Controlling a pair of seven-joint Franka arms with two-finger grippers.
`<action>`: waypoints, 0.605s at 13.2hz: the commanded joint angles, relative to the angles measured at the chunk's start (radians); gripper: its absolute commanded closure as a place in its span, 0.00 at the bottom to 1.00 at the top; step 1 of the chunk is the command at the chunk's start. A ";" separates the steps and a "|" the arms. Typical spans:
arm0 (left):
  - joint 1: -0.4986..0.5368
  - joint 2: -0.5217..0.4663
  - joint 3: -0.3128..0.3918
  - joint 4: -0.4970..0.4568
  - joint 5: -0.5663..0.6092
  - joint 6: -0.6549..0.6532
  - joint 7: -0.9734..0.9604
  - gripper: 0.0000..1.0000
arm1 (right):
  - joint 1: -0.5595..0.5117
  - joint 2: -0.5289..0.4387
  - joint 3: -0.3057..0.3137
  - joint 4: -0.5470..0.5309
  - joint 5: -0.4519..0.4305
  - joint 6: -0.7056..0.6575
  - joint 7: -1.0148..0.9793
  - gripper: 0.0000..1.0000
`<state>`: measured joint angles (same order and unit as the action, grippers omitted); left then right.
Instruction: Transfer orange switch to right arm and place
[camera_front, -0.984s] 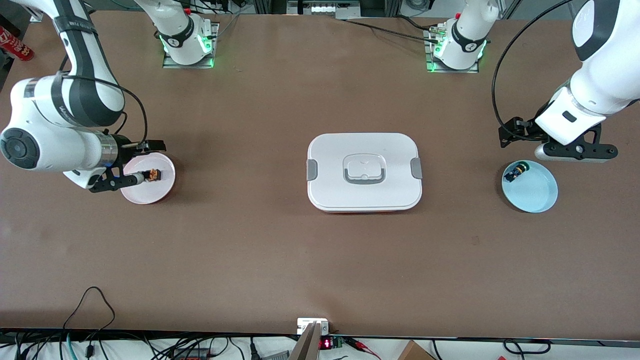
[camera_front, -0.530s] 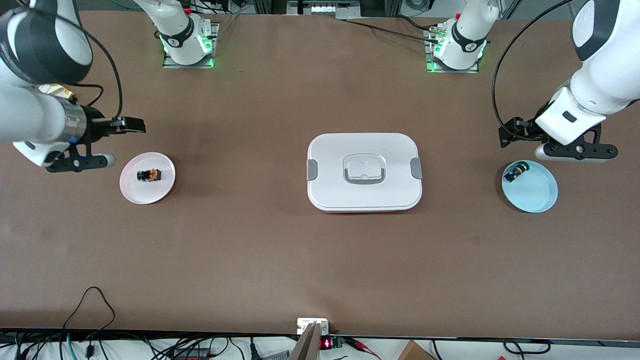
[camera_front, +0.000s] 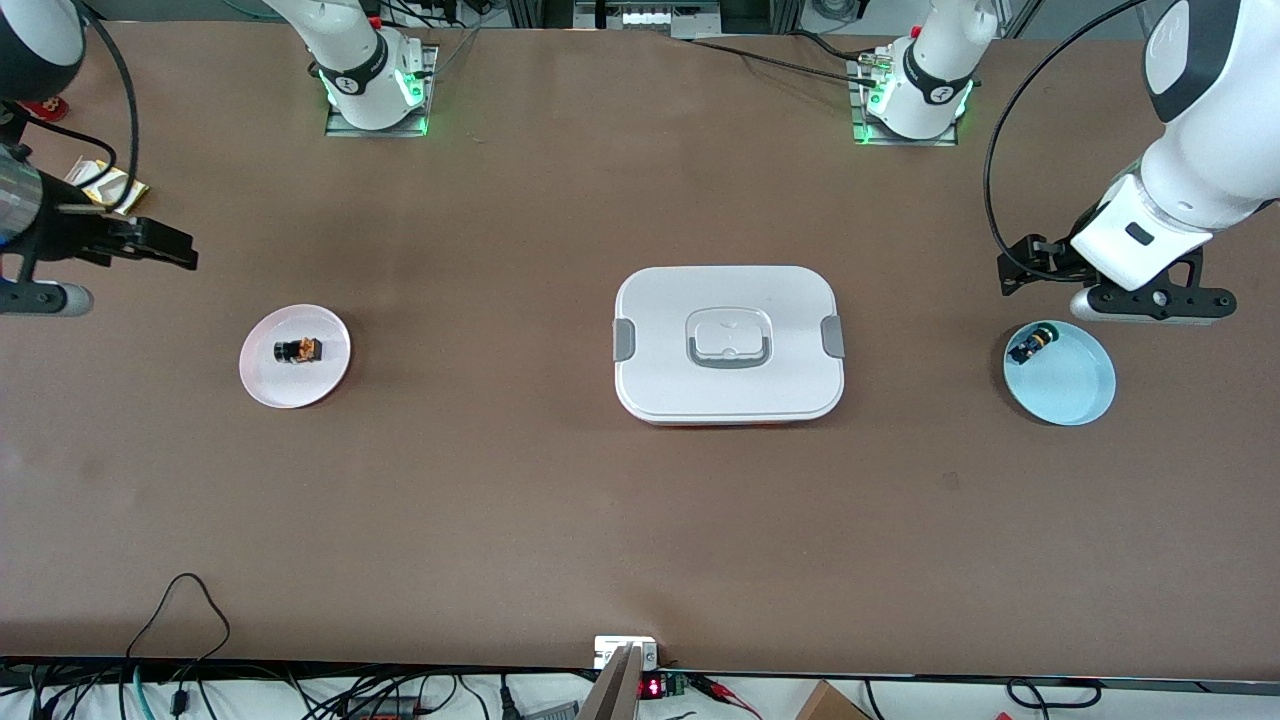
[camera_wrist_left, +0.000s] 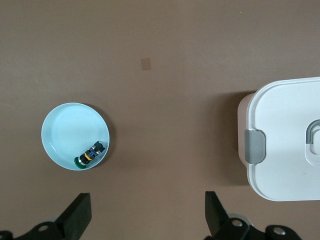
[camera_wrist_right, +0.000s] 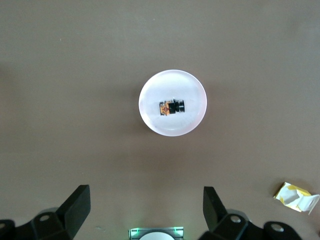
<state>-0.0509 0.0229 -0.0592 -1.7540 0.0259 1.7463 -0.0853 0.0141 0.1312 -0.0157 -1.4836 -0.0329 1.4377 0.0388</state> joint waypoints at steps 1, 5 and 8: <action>0.006 0.003 -0.004 0.014 -0.011 -0.018 -0.007 0.00 | -0.031 -0.076 -0.009 -0.134 0.013 0.062 0.001 0.00; 0.006 0.005 -0.004 0.014 -0.011 -0.016 -0.007 0.00 | -0.031 -0.137 -0.009 -0.247 0.002 0.182 -0.010 0.00; 0.006 0.005 -0.004 0.014 -0.012 -0.016 -0.007 0.00 | -0.029 -0.142 -0.004 -0.270 0.002 0.207 -0.020 0.00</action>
<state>-0.0507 0.0229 -0.0592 -1.7540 0.0259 1.7463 -0.0864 -0.0138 0.0248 -0.0253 -1.7013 -0.0329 1.6107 0.0325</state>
